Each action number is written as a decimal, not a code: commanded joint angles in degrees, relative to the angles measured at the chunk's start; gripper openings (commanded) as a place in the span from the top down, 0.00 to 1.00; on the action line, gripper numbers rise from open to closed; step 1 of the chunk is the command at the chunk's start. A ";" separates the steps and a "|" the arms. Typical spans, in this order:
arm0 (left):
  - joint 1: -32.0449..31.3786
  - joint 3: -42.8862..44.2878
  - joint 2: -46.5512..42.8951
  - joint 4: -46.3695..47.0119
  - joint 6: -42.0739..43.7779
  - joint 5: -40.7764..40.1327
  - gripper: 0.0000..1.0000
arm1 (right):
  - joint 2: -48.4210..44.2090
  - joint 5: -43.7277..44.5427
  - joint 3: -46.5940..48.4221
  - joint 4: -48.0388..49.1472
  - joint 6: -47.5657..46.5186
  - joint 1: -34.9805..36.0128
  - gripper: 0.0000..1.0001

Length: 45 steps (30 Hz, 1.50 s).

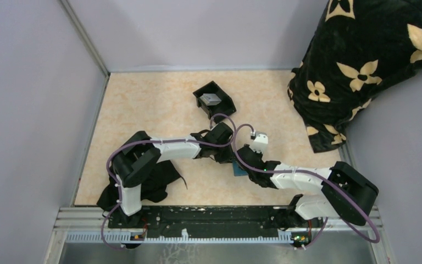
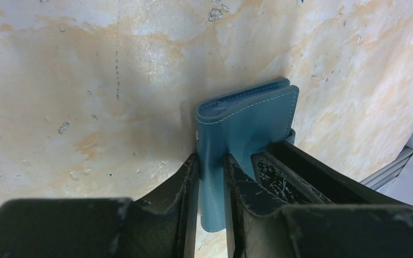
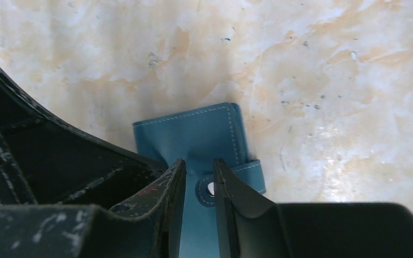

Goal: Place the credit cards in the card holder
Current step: Close the card holder at the center of the board.

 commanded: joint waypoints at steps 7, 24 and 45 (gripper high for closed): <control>2.70 -5.78 2.79 -4.43 2.74 -5.85 0.72 | 0.88 2.75 4.69 -8.88 -7.84 0.06 0.73; 4.67 -6.76 4.19 -1.21 4.01 -3.65 0.71 | 0.12 6.74 12.45 -16.33 -18.90 2.12 0.62; 6.21 -8.78 3.35 0.75 6.03 -2.02 0.71 | 5.49 5.39 18.07 -19.73 -25.99 2.67 0.69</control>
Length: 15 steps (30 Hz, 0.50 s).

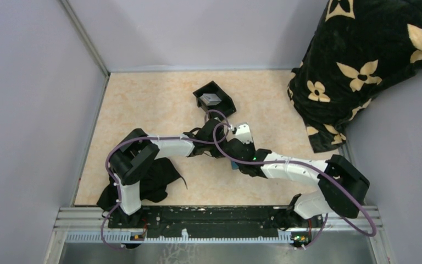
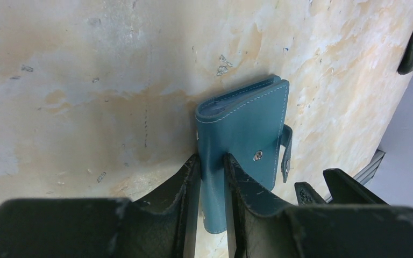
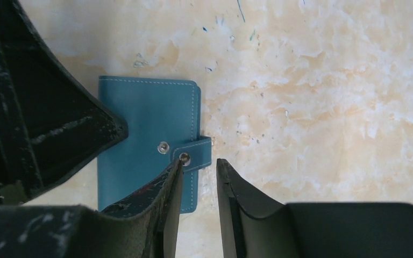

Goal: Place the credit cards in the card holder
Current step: Close the card holder at the center of the board.

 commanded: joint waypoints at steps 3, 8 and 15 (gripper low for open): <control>1.25 -3.95 3.57 -9.37 3.59 -5.57 0.71 | 1.75 -0.66 5.18 -1.47 -2.79 0.80 0.69; 1.38 -3.99 3.86 -9.18 3.57 -5.35 0.71 | 3.28 -1.58 6.78 -3.42 -3.16 1.07 0.68; 1.42 -3.79 4.25 -9.03 3.59 -5.00 0.71 | 5.38 -2.34 6.98 -3.77 -3.26 1.25 0.69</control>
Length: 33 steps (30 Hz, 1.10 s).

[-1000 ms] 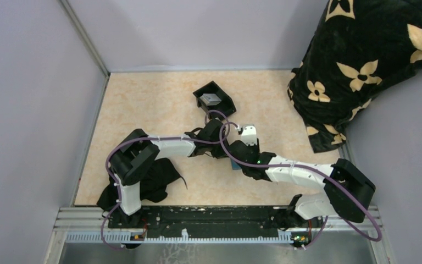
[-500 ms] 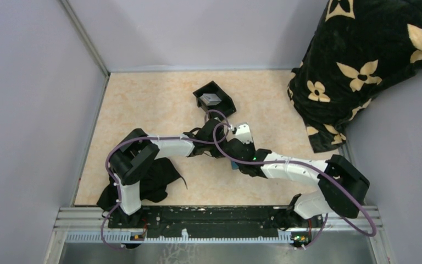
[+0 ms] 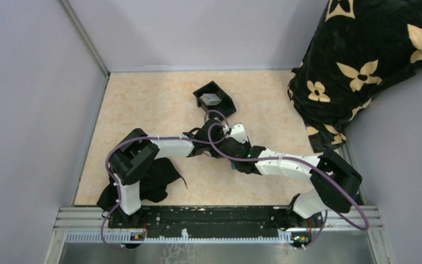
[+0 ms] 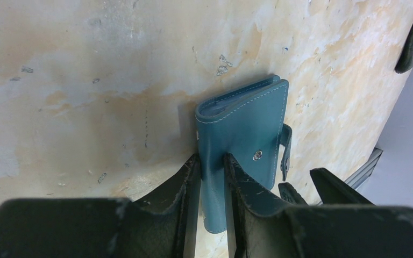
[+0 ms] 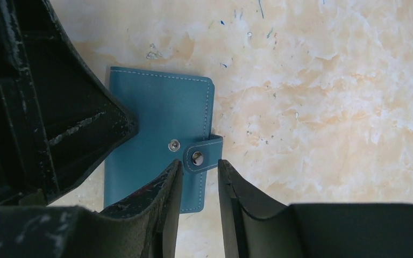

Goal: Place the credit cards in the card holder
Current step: Close the card holder at the center of the board.

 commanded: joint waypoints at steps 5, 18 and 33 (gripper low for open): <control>1.22 -3.23 4.42 -9.81 3.62 -5.42 0.71 | 1.63 -0.26 2.13 0.33 -0.84 0.85 0.71; 1.36 -3.56 4.51 -9.71 3.52 -5.17 0.71 | 3.98 -0.57 3.02 1.36 -1.84 0.86 0.78; 1.34 -3.76 5.01 -9.26 3.29 -4.90 0.71 | 4.92 -1.42 3.72 1.93 -2.56 0.85 0.75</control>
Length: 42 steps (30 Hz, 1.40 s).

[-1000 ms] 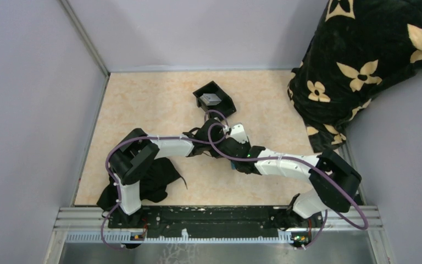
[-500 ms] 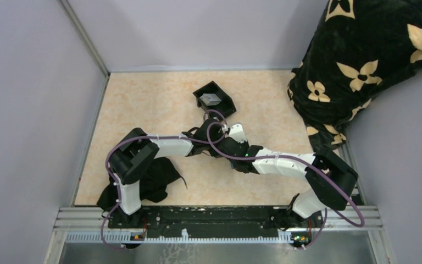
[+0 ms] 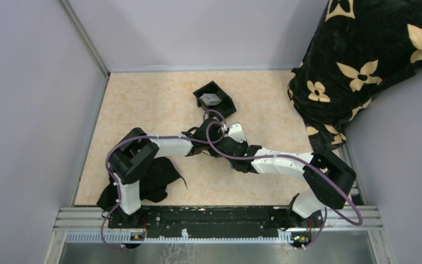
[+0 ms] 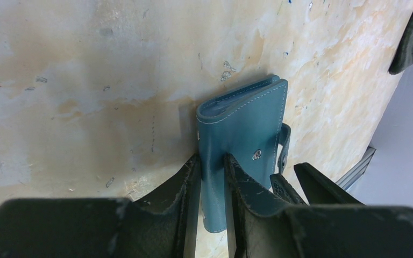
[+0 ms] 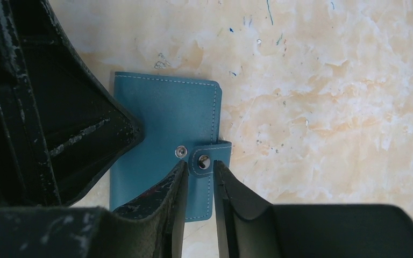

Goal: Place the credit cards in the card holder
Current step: Close the card holder at the center of the board.

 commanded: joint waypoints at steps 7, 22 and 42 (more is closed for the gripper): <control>0.20 -3.19 5.08 -10.00 3.29 -6.53 0.71 | 0.92 -2.01 2.66 0.55 -3.27 1.32 0.74; 0.27 -3.61 5.29 -9.66 3.12 -6.28 0.71 | 2.48 -1.04 3.02 0.60 -3.17 1.37 0.88; 0.27 -4.31 5.26 -9.03 2.79 -6.00 0.71 | 2.24 -0.57 3.45 0.43 -2.97 1.32 1.00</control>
